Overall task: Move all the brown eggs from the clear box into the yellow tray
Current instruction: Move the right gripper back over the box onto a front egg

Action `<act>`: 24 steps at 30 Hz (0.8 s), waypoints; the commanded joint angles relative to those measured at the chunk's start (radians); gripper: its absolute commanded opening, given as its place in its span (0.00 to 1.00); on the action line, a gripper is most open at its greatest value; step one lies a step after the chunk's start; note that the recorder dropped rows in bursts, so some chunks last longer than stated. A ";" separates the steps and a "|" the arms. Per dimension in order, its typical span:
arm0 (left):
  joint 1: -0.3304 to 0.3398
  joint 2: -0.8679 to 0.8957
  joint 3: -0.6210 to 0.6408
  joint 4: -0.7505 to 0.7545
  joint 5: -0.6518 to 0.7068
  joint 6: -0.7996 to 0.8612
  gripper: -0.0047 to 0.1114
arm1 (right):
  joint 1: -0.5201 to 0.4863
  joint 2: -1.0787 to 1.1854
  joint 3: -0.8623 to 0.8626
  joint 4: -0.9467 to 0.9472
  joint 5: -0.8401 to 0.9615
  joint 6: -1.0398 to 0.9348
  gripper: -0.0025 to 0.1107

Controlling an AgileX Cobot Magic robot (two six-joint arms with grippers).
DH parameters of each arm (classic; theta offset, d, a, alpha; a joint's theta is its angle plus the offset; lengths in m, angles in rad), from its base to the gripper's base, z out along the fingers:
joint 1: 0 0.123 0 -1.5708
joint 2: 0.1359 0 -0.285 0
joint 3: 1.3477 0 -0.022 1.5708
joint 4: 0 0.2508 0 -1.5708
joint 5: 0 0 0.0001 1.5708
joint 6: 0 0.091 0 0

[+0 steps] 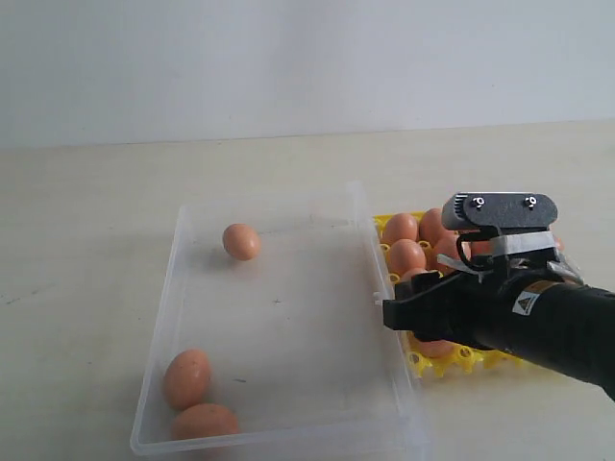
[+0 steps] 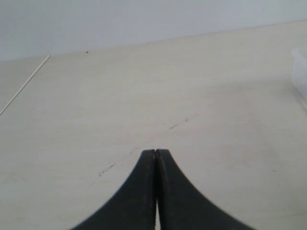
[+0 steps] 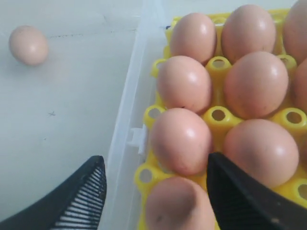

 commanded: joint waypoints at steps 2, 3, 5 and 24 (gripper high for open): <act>-0.005 0.001 -0.004 0.000 -0.009 -0.004 0.04 | -0.002 -0.057 -0.151 -0.008 0.335 -0.076 0.48; -0.005 0.001 -0.004 0.000 -0.009 -0.004 0.04 | 0.000 -0.059 -0.183 -0.008 0.412 -0.078 0.43; -0.005 0.001 -0.004 0.000 -0.009 -0.004 0.04 | 0.006 -0.059 -0.261 -0.010 0.548 -0.081 0.31; -0.005 0.001 -0.004 0.000 -0.009 -0.004 0.04 | 0.146 0.258 -0.660 0.099 0.733 -0.124 0.22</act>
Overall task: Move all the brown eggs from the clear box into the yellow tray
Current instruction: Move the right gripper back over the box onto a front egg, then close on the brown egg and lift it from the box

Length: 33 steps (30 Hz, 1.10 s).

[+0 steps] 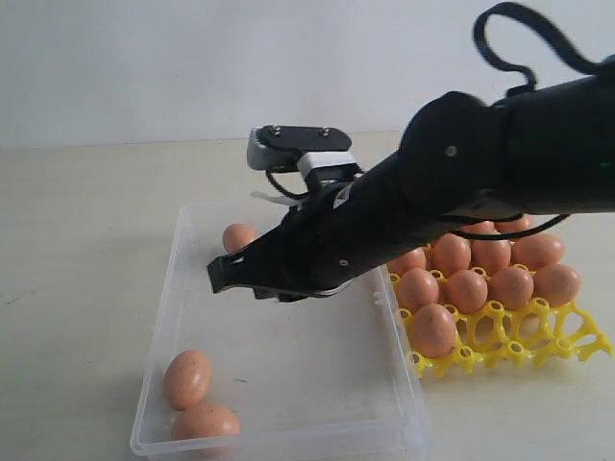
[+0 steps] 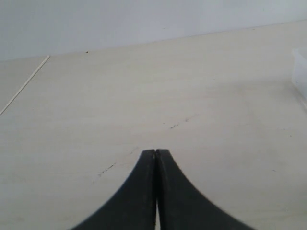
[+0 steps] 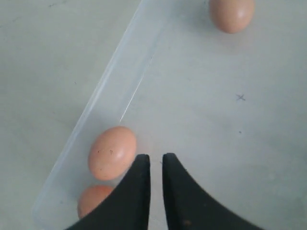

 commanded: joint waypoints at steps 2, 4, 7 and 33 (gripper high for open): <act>-0.005 0.001 -0.004 0.000 -0.009 -0.004 0.04 | 0.014 0.130 -0.104 0.038 0.023 -0.011 0.31; -0.005 0.001 -0.004 0.000 -0.009 -0.004 0.04 | 0.019 0.169 -0.139 0.056 0.027 -0.011 0.38; -0.005 0.001 -0.004 0.000 -0.009 -0.004 0.04 | 0.020 0.214 -0.179 0.066 0.033 -0.011 0.45; -0.005 0.001 -0.004 0.000 -0.009 -0.004 0.04 | 0.025 0.413 -0.328 0.218 0.210 -0.011 0.49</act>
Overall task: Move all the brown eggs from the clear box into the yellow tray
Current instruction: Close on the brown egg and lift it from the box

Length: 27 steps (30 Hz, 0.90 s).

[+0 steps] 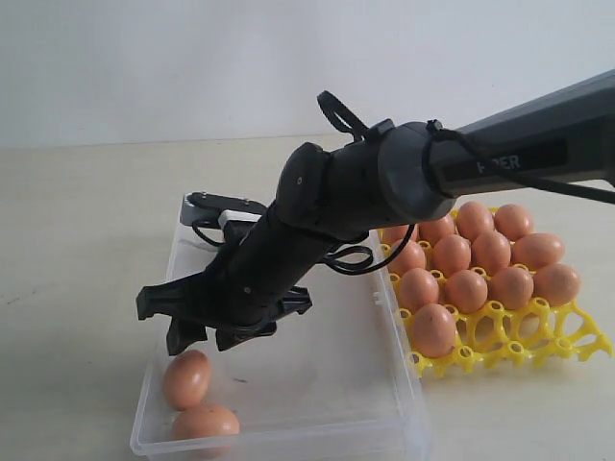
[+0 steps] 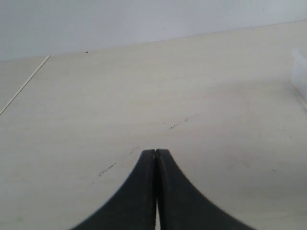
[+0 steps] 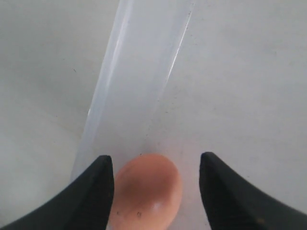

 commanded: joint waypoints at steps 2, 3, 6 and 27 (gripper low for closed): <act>-0.005 0.001 -0.004 0.000 -0.009 -0.004 0.04 | 0.000 0.015 -0.007 0.028 0.034 -0.011 0.49; -0.005 0.001 -0.004 0.000 -0.009 -0.004 0.04 | 0.000 0.018 -0.007 0.035 0.036 -0.011 0.49; -0.005 0.001 -0.004 0.000 -0.009 -0.004 0.04 | 0.000 0.019 -0.007 0.048 0.036 -0.026 0.49; -0.005 0.001 -0.004 0.000 -0.009 -0.004 0.04 | 0.000 0.080 -0.007 0.070 0.012 -0.044 0.57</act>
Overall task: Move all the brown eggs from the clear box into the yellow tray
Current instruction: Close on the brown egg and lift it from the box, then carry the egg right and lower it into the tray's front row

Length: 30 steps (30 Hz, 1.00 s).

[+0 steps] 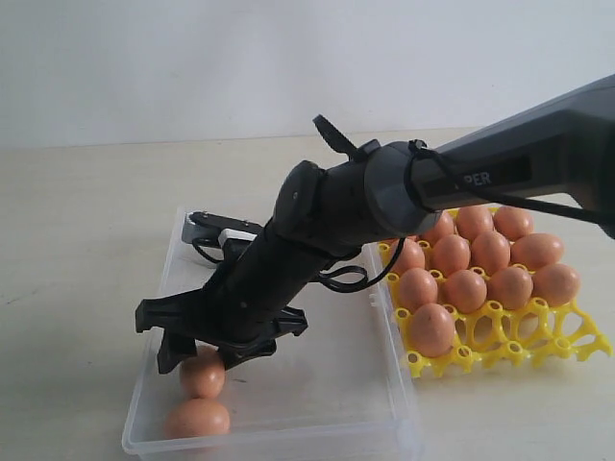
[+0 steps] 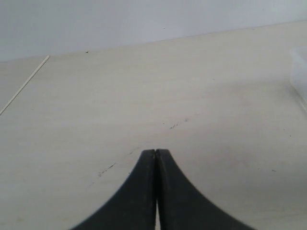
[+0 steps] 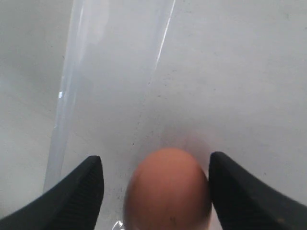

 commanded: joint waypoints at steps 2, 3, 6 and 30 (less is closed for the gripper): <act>-0.005 0.001 -0.004 0.000 -0.009 -0.004 0.04 | 0.000 0.023 -0.001 -0.012 -0.007 -0.018 0.56; -0.005 0.001 -0.004 0.000 -0.009 -0.004 0.04 | 0.000 0.023 -0.001 -0.012 0.001 -0.018 0.55; -0.005 0.001 -0.004 0.000 -0.009 -0.004 0.04 | 0.000 0.023 -0.001 -0.012 0.030 -0.040 0.42; -0.005 0.001 -0.004 0.000 -0.009 -0.004 0.04 | 0.000 -0.403 0.284 -0.238 -0.441 -0.092 0.02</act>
